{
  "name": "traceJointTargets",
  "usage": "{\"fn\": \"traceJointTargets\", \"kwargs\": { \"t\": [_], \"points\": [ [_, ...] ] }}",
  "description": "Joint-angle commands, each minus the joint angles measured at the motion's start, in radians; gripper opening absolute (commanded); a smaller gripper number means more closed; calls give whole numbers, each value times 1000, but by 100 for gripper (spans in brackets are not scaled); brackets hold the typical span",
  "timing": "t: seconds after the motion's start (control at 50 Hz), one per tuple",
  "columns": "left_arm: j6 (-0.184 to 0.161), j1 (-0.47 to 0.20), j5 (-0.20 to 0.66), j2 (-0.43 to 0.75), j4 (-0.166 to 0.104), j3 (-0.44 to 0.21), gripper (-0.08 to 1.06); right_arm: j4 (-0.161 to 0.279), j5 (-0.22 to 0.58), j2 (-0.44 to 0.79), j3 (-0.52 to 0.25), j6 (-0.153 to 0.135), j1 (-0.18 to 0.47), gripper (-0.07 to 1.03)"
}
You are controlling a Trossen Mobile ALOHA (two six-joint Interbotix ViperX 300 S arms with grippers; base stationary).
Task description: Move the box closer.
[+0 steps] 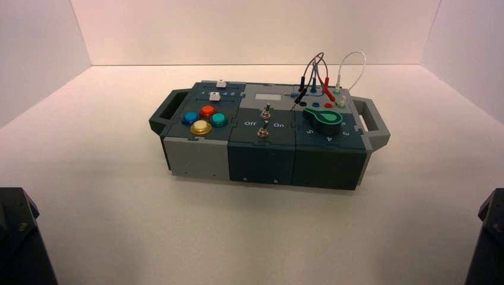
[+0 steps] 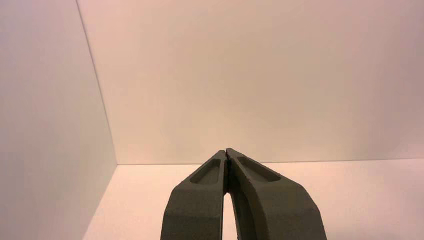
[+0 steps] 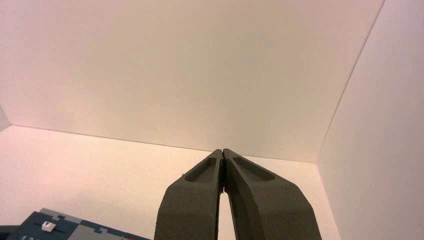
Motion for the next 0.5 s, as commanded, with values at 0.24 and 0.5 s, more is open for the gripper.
{"fn": "traceJointTargets", "kwargs": {
  "t": [0.24,0.5],
  "points": [
    [3,6,-11,3,2,-14,-3,3,-11,5,-14,2,-6,-2],
    [3,6,-11,26,5,-23,-3,11,-11,14,-14,3,-6,-2]
  ]
}}
